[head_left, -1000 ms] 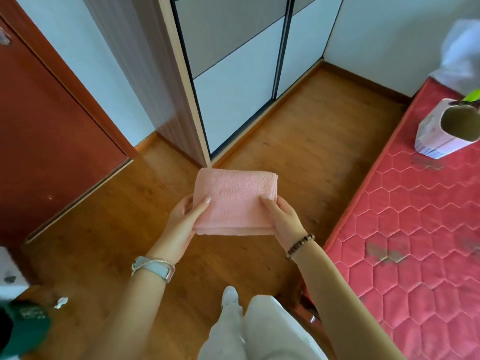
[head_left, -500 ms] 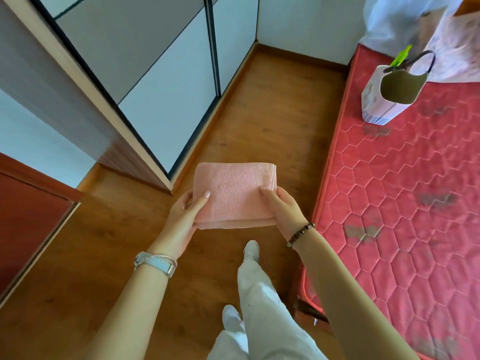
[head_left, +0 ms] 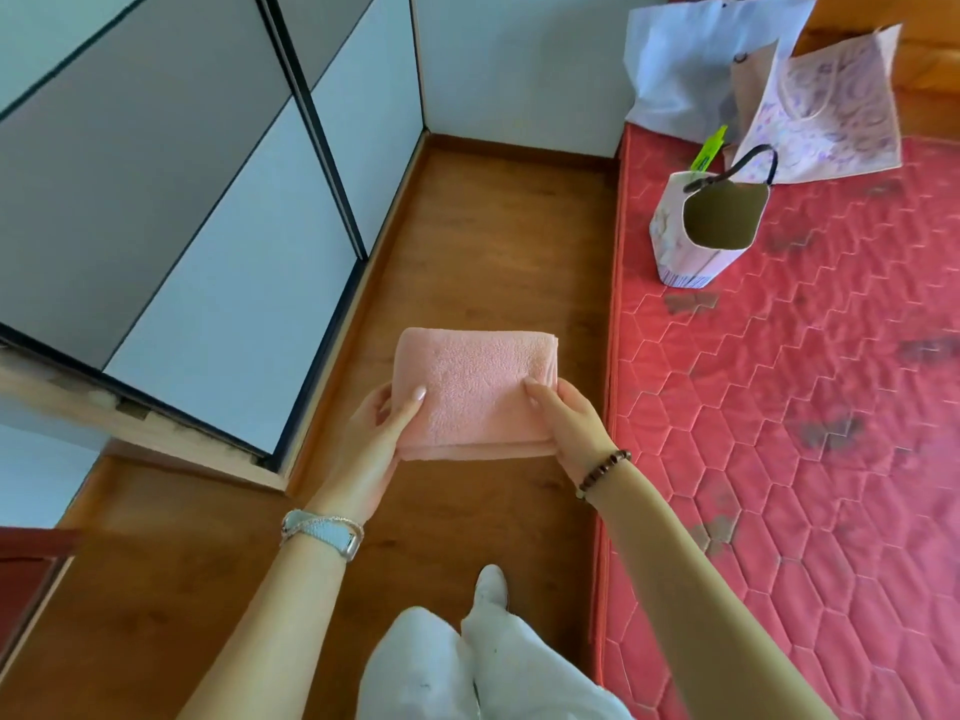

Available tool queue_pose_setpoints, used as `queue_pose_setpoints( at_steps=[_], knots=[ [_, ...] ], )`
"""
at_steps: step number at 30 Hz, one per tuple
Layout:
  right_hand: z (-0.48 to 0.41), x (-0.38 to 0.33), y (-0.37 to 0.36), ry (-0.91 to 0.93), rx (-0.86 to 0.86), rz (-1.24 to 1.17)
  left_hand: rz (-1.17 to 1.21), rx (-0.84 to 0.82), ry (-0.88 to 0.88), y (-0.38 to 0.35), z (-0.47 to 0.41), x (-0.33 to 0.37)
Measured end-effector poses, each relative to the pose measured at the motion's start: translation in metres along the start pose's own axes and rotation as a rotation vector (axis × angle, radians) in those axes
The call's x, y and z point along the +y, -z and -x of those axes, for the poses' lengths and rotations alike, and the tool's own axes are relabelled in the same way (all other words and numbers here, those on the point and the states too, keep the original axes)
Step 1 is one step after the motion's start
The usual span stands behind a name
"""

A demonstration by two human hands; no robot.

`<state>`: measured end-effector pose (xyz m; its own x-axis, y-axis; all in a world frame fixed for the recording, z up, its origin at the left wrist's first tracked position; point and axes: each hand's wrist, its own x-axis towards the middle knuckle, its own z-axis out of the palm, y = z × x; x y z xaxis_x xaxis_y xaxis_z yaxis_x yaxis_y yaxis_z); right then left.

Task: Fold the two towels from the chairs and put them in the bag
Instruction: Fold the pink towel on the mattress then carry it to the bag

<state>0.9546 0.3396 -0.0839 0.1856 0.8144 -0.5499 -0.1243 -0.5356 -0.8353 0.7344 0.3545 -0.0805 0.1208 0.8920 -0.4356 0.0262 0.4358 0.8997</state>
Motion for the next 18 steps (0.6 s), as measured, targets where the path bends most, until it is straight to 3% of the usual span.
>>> queue_pose_setpoints(
  at_steps=[18],
  knots=[
    [-0.152, -0.089, 0.046, 0.035, 0.254, -0.162, -0.046, -0.257, 0.057, -0.072, -0.210, 0.095]
  ],
)
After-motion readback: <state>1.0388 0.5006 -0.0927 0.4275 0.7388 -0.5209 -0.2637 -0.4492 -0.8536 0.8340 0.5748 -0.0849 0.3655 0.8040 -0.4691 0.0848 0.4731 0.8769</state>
